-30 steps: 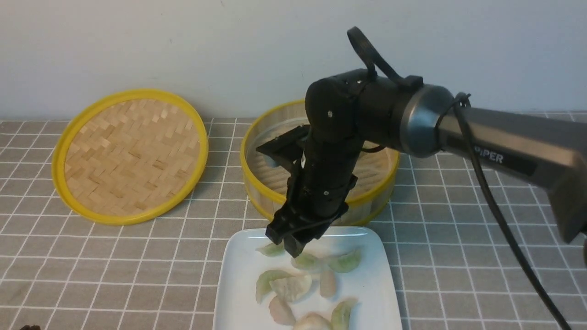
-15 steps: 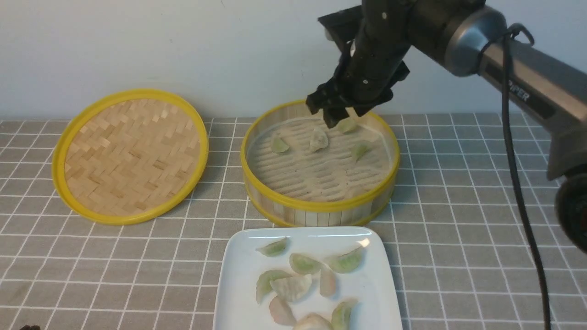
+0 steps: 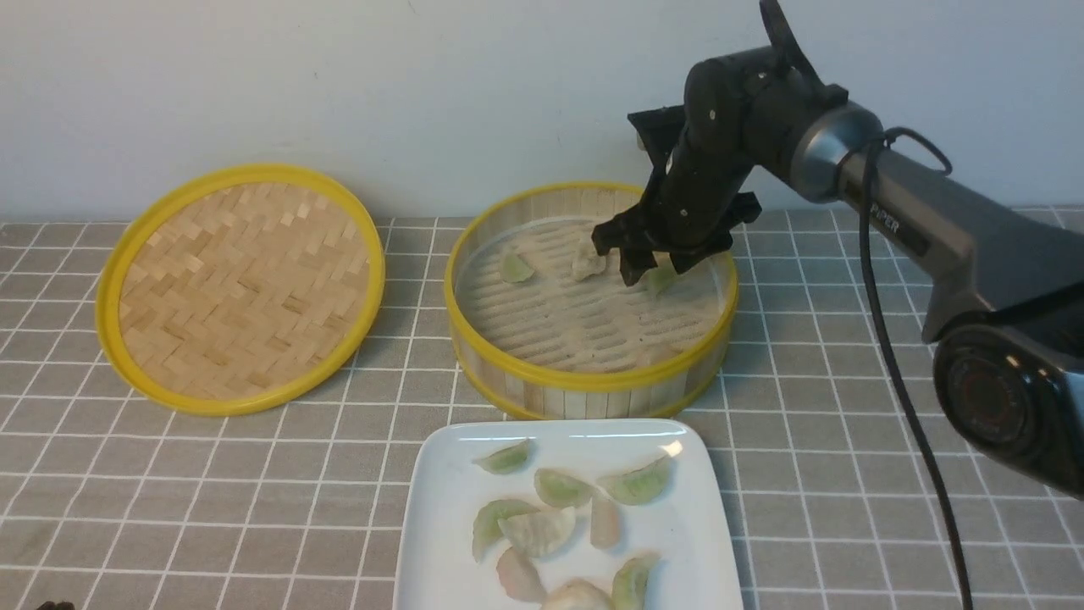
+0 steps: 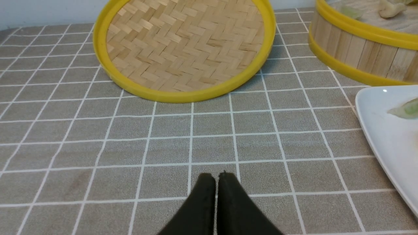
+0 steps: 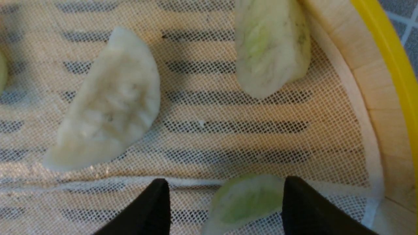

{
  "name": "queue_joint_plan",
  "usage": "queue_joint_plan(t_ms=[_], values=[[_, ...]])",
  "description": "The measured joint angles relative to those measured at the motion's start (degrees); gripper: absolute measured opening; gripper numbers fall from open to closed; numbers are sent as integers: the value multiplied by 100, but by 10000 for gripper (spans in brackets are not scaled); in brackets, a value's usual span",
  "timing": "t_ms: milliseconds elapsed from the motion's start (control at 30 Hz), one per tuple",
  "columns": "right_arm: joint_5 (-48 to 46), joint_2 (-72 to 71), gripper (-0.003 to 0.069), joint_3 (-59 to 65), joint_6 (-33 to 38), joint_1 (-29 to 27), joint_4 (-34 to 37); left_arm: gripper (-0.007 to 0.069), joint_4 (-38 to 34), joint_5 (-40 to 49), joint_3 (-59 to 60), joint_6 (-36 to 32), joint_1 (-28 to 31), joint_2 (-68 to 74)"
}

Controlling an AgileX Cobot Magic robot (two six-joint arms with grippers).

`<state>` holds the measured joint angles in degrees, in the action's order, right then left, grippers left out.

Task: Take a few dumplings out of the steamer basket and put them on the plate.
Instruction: Use the right arm to grab a dumpling from inside the steamer, then use the right arm to put the dumpling into the plate

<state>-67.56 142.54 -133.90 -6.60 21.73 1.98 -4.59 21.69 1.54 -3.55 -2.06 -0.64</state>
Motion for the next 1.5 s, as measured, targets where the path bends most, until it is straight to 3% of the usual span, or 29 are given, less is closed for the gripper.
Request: queue_joint_plan(t_ms=[233, 367, 467, 1000, 1367, 1500], values=[[95, 139, 397, -5, -19, -5, -106, -5, 2, 0, 0, 0, 0, 0], [101, 139, 311, -5, -19, -5, -198, -5, 2, 0, 0, 0, 0, 0], [157, 139, 183, -12, -19, -5, -336, -5, 2, 0, 0, 0, 0, 0], [-315, -487, 160, -12, 473, -5, -93, -5, 2, 0, 0, 0, 0, 0], [-422, -1132, 158, -12, 1093, -5, 1185, -5, 2, 0, 0, 0, 0, 0], [-434, -1347, 158, -1, 1133, 7, 1349, -5, 2, 0, 0, 0, 0, 0]])
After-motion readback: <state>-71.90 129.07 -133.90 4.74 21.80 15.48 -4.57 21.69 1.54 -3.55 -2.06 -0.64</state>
